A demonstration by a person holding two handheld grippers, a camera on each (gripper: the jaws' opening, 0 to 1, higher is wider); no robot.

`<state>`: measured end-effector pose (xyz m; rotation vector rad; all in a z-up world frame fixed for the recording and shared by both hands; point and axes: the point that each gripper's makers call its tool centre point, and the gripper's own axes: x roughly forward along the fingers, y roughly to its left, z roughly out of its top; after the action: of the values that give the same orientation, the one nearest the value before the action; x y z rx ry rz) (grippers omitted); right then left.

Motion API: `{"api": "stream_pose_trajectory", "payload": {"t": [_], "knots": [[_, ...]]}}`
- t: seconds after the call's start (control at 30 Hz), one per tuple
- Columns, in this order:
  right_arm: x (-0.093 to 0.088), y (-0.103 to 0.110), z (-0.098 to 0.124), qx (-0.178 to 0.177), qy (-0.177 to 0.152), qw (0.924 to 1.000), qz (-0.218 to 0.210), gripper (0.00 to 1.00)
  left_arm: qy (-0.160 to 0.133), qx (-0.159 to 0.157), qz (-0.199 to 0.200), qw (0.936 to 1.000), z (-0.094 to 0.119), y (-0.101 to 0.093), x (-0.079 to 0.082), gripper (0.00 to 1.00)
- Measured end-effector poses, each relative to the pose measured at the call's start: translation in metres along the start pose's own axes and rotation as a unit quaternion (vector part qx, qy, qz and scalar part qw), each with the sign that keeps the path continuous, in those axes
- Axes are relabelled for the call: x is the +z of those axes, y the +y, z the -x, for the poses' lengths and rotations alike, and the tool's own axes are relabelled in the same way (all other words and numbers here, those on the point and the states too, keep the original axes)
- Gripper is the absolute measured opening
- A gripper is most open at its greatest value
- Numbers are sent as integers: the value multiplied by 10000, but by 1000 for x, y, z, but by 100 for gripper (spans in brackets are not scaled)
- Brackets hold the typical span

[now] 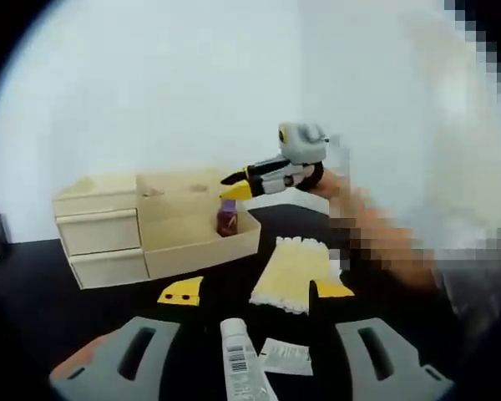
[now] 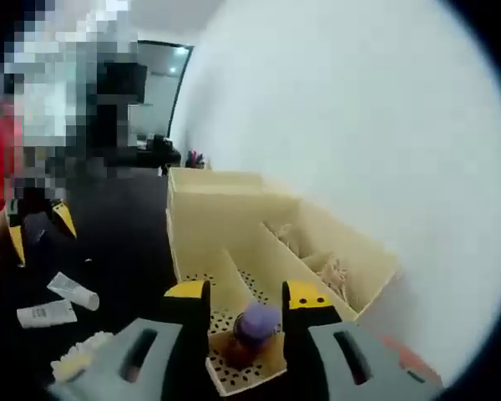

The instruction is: Open the drawer, pick up the cosmetic bottles from the table one by one, place them into the drawer, release the gripper, close the drawer, and move the gripper away

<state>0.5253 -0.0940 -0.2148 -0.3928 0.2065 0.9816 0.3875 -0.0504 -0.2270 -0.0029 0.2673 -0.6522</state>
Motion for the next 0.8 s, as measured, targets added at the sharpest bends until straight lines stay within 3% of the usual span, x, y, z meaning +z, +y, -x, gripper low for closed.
{"api": "stream_pose_trajectory", "payload": {"t": [0.07, 0.13, 0.17, 0.2, 0.23, 0.3, 0.4, 0.57, 0.8], "knots": [[-1, -4, 0, -278, 174, 9991, -257, 33, 5, 21, 1, 10000, -1, 2, 0, 43], [-3, -73, 9, -711, 408, 9954, -490, 29, -11, 21, 0, 10000, 0, 1, 1, 43], [-5, -85, 9, -884, 450, 9944, -373, 28, -12, 21, -4, 10000, 0, 1, 1, 43], [-11, -87, 8, -890, 600, 9922, -632, 27, -12, 25, -15, 10000, 0, 1, 1, 43], [-11, -86, 5, -778, 562, 9939, -546, 27, -9, 27, -21, 10000, -1, 1, 1, 43], [-16, -83, 0, -602, 628, 9913, -989, 28, 5, 26, -18, 10000, -1, 0, -1, 43], [-22, -92, -5, -730, 743, 9906, -891, 27, 43, 44, -19, 10000, 0, 1, -4, 43], [-24, -89, -10, -725, 861, 9899, -863, 27, 26, 47, -22, 10000, 1, 0, -4, 43], [-25, -87, -10, -844, 937, 9895, -711, 16, 61, 60, -30, 10000, 2, 1, -5, 43]]}}
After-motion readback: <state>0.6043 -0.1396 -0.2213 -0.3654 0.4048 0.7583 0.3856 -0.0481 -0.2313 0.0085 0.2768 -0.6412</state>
